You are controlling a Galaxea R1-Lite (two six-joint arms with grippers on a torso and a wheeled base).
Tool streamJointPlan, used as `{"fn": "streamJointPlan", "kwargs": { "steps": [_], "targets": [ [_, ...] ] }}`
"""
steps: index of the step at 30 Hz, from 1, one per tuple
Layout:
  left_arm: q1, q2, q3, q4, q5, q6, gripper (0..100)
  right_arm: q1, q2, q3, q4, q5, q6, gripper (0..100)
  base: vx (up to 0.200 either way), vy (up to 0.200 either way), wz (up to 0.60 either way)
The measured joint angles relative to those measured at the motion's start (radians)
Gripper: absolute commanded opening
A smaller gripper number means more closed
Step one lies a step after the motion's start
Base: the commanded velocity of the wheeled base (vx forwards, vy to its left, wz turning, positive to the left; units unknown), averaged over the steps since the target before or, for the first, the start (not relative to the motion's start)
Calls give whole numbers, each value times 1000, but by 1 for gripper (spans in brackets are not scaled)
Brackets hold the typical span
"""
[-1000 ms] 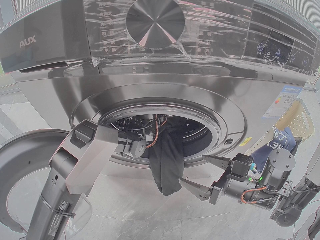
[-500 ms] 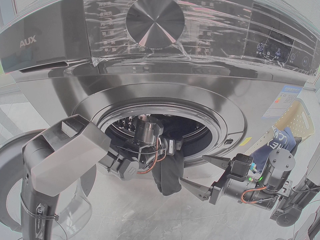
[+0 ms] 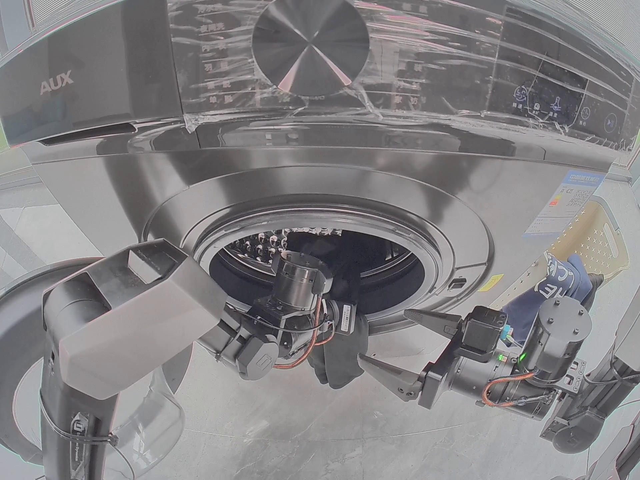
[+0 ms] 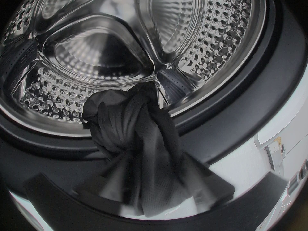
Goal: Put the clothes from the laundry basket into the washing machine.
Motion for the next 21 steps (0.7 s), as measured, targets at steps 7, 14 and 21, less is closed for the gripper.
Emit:
{"fn": "streamJointPlan", "kwargs": {
  "steps": [7,14,21],
  "targets": [
    [23,37,-86,-29,8,-8,0,0,0,-1,0,0,0,100,0,0,0],
    [65,86,-260,-118,50,-13,0,1,0,-3,1,1,0,100,0,0,0],
    [102,145,-476,-139,84,-17,0,0,0,-5,-1,0,0,100,0,0,0]
  ]
}}
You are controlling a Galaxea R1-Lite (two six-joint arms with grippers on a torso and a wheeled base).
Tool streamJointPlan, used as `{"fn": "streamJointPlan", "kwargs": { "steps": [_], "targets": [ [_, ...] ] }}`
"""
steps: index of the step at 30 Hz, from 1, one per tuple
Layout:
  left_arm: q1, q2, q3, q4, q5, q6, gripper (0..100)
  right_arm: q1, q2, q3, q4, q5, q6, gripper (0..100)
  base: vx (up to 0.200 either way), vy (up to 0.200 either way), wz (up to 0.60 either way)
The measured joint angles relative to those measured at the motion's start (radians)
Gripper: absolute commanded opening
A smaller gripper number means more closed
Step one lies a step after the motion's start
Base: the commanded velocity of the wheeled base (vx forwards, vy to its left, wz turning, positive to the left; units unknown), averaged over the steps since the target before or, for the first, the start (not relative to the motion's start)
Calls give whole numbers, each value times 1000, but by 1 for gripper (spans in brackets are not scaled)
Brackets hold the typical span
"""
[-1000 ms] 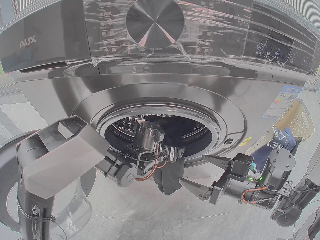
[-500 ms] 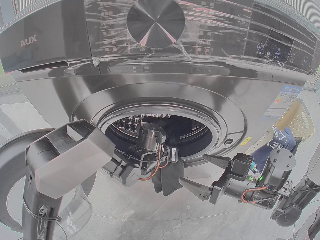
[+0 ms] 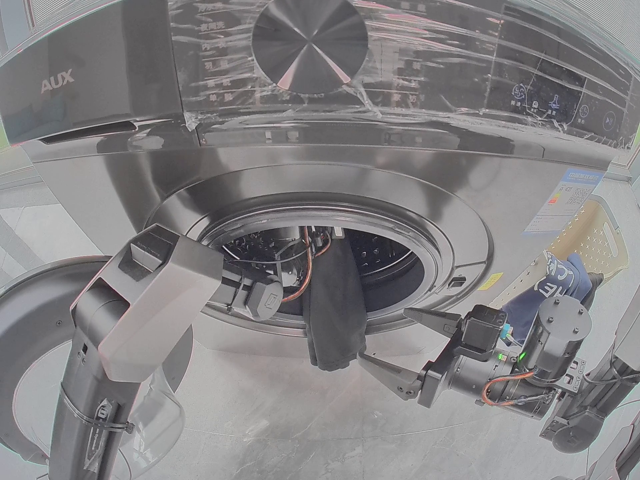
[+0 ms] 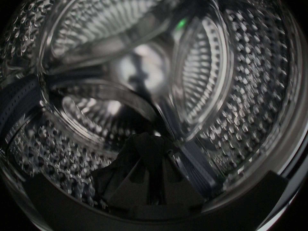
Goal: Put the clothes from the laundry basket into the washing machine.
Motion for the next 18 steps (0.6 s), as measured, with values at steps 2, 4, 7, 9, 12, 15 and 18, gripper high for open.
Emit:
{"fn": "streamJointPlan", "kwargs": {
  "steps": [2,4,7,9,12,15,18],
  "targets": [
    [3,18,-52,-2,12,-1,0,1,1,0,0,0,0,100,0,0,0],
    [8,35,-88,-5,20,-3,0,0,1,-1,0,0,0,100,0,0,0],
    [16,53,-109,-8,27,-11,0,1,1,-1,0,0,0,100,0,0,0],
    [12,60,-114,-9,28,-12,100,0,2,-1,0,0,0,100,0,0,0],
    [11,65,-111,-10,27,-13,100,0,2,-1,0,0,0,100,0,0,0],
    [8,59,-84,-10,28,-14,100,0,2,0,0,0,0,100,0,0,0],
    [-11,37,-18,-3,24,-16,100,0,2,1,0,0,0,100,0,0,0]
  ]
}}
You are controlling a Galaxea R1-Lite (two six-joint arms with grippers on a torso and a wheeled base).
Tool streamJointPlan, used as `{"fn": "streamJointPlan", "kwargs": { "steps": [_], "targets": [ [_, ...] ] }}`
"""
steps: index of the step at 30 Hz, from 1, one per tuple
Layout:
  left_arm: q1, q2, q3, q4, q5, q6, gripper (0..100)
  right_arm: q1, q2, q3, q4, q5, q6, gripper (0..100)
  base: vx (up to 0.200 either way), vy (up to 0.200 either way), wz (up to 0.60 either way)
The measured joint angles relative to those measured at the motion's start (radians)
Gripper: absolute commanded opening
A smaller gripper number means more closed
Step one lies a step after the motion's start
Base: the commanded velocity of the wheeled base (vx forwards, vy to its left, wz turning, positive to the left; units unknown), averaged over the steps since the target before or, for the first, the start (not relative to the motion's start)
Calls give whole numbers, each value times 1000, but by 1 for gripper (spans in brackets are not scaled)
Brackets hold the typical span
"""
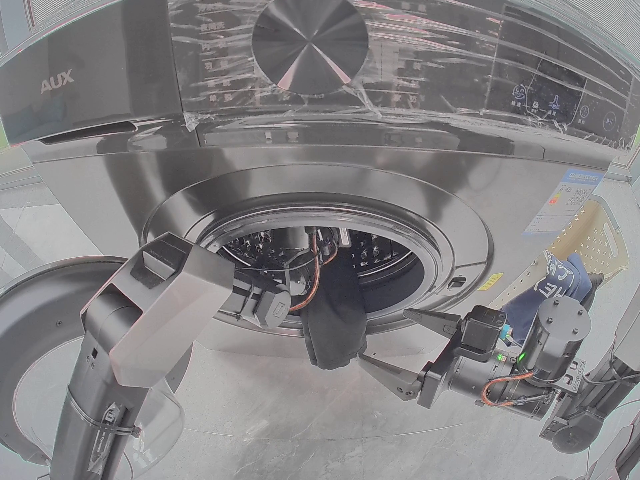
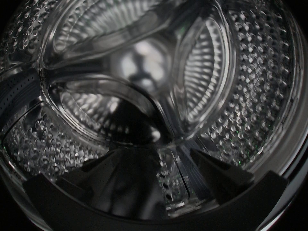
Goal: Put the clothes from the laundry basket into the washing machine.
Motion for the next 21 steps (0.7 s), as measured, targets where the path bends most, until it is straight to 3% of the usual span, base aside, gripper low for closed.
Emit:
{"fn": "streamJointPlan", "kwargs": {
  "steps": [12,17,18,21],
  "targets": [
    [-66,-163,391,117,-49,10,100,10,4,0,0,-1,3,100,0,0,0],
    [-82,-191,476,122,-61,26,100,17,6,1,0,-1,4,100,0,0,0],
    [-83,-193,484,121,-60,30,0,18,7,1,-1,-2,4,100,0,0,0],
    [-81,-191,489,121,-59,33,0,19,8,0,-1,-2,5,100,0,0,0]
  ]
}}
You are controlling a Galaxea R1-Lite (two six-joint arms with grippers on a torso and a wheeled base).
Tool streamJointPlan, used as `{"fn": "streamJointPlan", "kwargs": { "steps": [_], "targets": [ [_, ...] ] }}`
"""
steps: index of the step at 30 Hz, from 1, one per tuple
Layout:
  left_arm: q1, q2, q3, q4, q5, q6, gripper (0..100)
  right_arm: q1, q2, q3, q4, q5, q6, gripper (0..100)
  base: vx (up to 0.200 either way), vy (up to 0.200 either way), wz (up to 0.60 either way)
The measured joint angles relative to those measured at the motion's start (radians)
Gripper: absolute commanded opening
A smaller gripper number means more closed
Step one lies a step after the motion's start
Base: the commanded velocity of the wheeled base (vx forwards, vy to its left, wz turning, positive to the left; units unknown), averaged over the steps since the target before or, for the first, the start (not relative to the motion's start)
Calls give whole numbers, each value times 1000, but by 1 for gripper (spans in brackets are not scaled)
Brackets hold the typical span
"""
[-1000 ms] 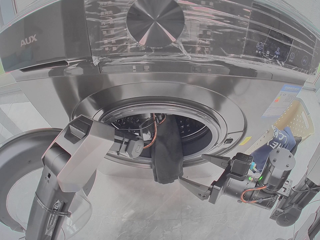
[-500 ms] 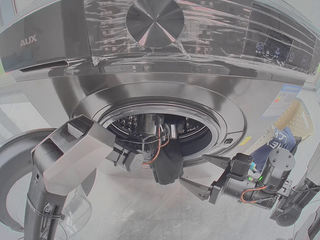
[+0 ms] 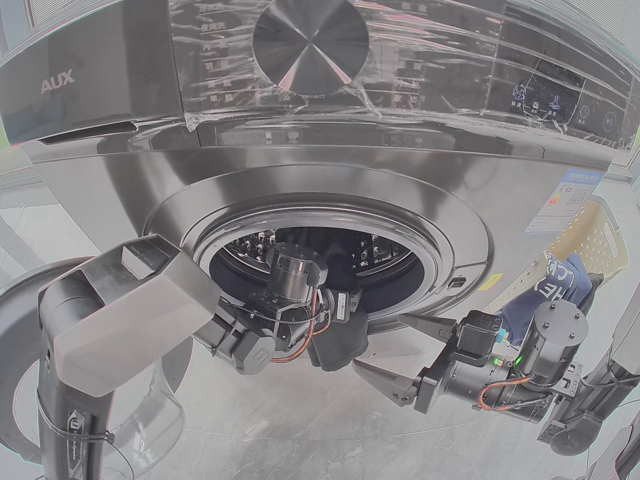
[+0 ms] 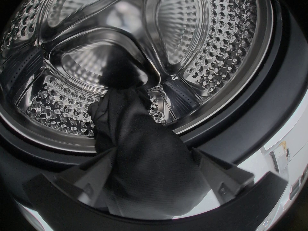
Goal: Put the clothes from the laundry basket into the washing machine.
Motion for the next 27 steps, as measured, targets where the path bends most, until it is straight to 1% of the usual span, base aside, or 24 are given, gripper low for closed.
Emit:
{"fn": "streamJointPlan", "kwargs": {
  "steps": [3,9,11,14,18,22,26,27],
  "targets": [
    [3,16,-15,-11,6,0,0,0,0,0,0,0,0,100,0,0,0],
    [5,55,-68,-45,1,-8,0,0,0,-1,0,0,1,100,0,0,0],
    [9,69,-107,-48,-4,-11,0,0,0,-2,0,0,1,100,0,0,0],
    [21,89,-167,-51,1,-19,0,0,1,-2,0,0,1,100,0,0,0],
    [43,119,-288,-88,25,-36,0,0,2,-2,0,0,1,100,0,0,0],
    [72,157,-412,-147,59,-46,0,0,5,-3,0,0,2,100,0,0,0],
    [95,191,-482,-187,80,-53,0,0,10,-3,-1,1,2,100,0,0,0],
    [99,198,-490,-188,81,-53,100,0,11,-3,-1,1,2,100,0,0,0]
  ]
}}
